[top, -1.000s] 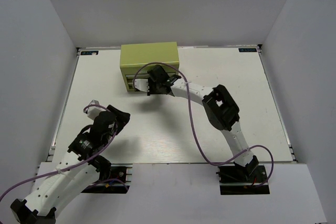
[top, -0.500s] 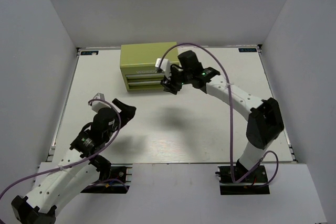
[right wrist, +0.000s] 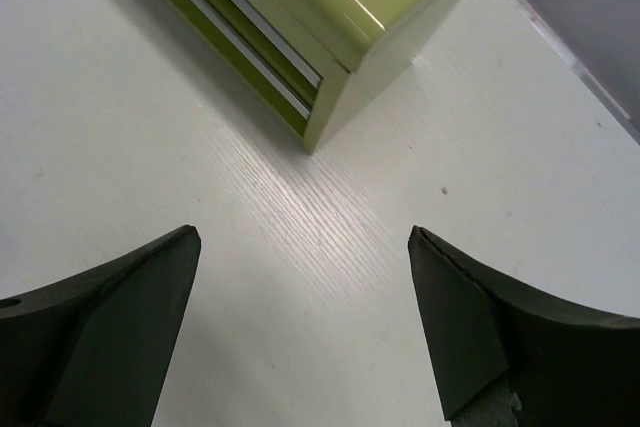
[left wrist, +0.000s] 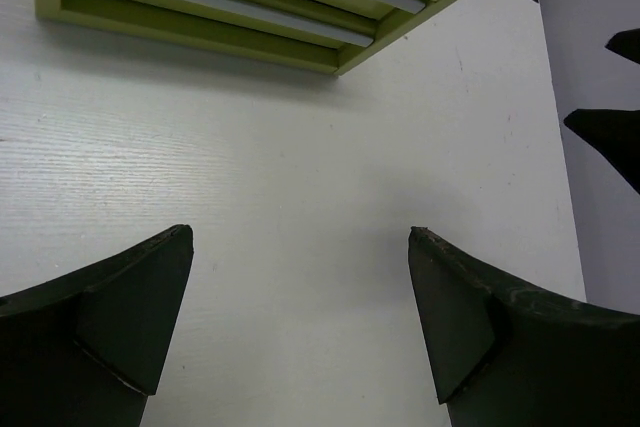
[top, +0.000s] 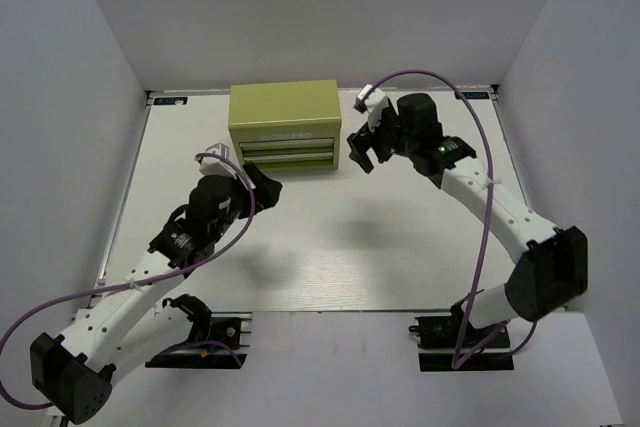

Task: Sort the stationery into containers
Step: Reset both arms

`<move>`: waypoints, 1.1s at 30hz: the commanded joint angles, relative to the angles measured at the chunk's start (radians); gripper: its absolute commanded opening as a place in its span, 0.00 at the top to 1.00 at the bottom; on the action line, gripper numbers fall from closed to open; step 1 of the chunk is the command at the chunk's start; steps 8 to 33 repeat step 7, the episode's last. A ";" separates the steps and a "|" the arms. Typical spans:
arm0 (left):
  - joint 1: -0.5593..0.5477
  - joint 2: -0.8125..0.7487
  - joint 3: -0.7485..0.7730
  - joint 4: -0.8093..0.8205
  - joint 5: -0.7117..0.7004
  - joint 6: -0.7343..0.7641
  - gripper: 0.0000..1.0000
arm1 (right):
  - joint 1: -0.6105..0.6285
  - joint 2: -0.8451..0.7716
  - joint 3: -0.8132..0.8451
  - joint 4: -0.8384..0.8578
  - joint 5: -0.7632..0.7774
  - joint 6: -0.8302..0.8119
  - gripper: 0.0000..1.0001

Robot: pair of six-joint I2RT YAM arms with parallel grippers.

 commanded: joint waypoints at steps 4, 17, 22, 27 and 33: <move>-0.004 -0.004 0.031 0.061 0.034 0.063 0.01 | -0.030 -0.180 -0.139 0.128 0.134 0.072 0.10; -0.004 -0.004 0.022 0.083 0.045 0.083 0.01 | -0.048 -0.219 -0.193 0.135 0.132 0.072 0.10; -0.004 -0.004 0.022 0.083 0.045 0.083 0.01 | -0.048 -0.219 -0.193 0.135 0.132 0.072 0.10; -0.004 -0.004 0.022 0.083 0.045 0.083 0.01 | -0.048 -0.219 -0.193 0.135 0.132 0.072 0.10; -0.004 -0.004 0.022 0.083 0.045 0.083 0.01 | -0.048 -0.219 -0.193 0.135 0.132 0.072 0.10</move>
